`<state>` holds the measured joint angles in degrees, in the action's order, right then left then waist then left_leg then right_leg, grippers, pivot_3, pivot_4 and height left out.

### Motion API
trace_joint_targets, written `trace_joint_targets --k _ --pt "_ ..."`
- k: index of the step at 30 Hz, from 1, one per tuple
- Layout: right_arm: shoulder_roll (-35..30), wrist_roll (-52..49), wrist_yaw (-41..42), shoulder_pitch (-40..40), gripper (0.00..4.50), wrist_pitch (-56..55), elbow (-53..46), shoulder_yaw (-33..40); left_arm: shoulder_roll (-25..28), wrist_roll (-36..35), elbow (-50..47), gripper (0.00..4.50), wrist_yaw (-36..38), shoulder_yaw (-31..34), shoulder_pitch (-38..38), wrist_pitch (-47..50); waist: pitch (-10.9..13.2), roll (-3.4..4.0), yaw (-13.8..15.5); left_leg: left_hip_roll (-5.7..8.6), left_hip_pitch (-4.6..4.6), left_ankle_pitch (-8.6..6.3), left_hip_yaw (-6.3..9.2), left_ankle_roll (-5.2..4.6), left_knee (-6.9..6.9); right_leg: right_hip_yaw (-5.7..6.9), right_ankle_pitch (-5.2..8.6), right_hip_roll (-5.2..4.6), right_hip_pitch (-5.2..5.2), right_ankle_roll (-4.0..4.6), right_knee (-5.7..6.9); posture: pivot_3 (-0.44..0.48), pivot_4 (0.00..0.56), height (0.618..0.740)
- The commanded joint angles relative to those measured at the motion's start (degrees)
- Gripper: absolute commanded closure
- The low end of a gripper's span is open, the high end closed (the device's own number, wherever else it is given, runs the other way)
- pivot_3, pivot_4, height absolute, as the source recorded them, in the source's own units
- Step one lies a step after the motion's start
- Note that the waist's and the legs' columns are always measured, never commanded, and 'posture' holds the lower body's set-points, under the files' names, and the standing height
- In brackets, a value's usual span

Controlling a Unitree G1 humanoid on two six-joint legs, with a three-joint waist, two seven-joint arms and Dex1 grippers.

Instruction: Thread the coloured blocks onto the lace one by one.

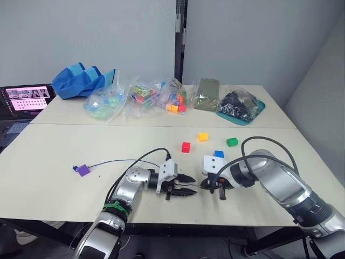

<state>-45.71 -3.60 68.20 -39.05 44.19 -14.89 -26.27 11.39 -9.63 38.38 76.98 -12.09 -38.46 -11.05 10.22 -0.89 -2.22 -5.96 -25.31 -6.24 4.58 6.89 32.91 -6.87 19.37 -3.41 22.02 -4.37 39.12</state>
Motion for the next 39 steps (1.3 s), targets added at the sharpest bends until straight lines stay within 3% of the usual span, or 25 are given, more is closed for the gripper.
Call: trace_joint_targets --k 1,3,12,16,18,23,27,32,39 --pt "-0.6 -0.2 -0.2 0.0 4.5 0.4 -1.4 0.7 -0.9 -0.7 0.7 3.93 0.4 0.1 -0.6 0.5 0.0 0.0 0.0 0.0 0.0 0.0 0.0 0.0 0.0 0.0 0.0 0.0 0.0 0.0 0.0 0.0 0.15 0.74" --pt "-0.7 0.0 -0.2 0.1 4.5 0.4 -1.4 0.5 -1.2 -0.8 0.8 4.46 0.5 0.5 -0.6 0.6 0.0 0.0 0.1 0.0 0.0 0.0 0.0 0.0 0.01 0.0 0.0 0.0 -0.01 -0.01 0.0 0.0 0.15 0.74" --pt "-1.0 -0.1 -0.6 0.4 4.5 1.9 -1.9 0.5 -1.2 -0.8 0.9 4.46 0.8 1.2 -0.7 1.1 0.0 0.0 0.1 0.01 0.01 0.0 0.01 0.0 0.01 0.01 0.0 0.0 -0.03 -0.01 -0.01 0.0 0.15 0.74" --pt "-2.8 -1.5 -0.2 1.7 3.25 2.5 -3.7 2.5 -1.1 -0.7 1.0 4.5 0.7 1.3 -0.5 0.9 0.0 0.0 0.2 0.01 0.01 0.0 0.01 0.0 0.01 0.01 0.0 0.0 -0.04 -0.01 -0.02 0.0 0.15 0.74" --pt "-4.6 -2.3 -1.5 5.2 2.53 -0.5 -4.0 6.9 -1.0 -1.1 1.2 4.5 0.0 2.0 -0.2 1.0 0.0 -0.01 0.3 0.01 0.01 0.0 0.01 0.0 0.01 0.01 0.0 -0.01 -0.04 -0.01 -0.03 0.0 0.15 0.74" --pt "-4.6 -9.7 -6.2 16.3 0.87 -0.2 -5.7 26.5 -0.1 -2.6 0.5 4.5 0.1 3.5 1.3 2.3 0.0 -0.01 0.2 0.01 0.04 0.0 0.02 0.0 0.01 0.01 0.0 -0.01 -0.08 -0.01 -0.04 0.0 0.15 0.74" --pt "-1.2 -14.2 -11.2 25.6 0.87 -2.3 -7.7 41.5 -0.4 -5.6 -3.2 4.5 -0.2 4.9 3.4 5.8 0.0 -0.02 -0.1 0.01 0.15 -0.01 0.03 -0.01 0.0 0.02 0.0 0.0 -0.24 -0.02 -0.05 0.0 0.15 0.74" --pt "8.9 -21.5 -18.2 33.5 0.87 -5.7 -10.7 56.2 -0.3 -6.9 -6.8 4.5 -0.9 5.1 5.5 8.7 0.0 -0.03 -0.2 0.04 0.41 -0.01 0.06 -0.02 0.02 0.03 0.0 -0.02 -0.62 -0.02 -0.13 0.0 0.15 0.74" --pt "21.2 -21.0 -26.5 49.0 0.87 -14.4 -14.8 59.0 0.1 -7.4 -9.5 4.5 -2.2 5.2 6.2 10.6 -0.1 0.02 -0.1 0.07 0.63 -0.04 0.11 -0.05 -0.02 0.08 0.02 -0.04 -0.89 -0.05 -0.26 0.0 0.15 0.74"
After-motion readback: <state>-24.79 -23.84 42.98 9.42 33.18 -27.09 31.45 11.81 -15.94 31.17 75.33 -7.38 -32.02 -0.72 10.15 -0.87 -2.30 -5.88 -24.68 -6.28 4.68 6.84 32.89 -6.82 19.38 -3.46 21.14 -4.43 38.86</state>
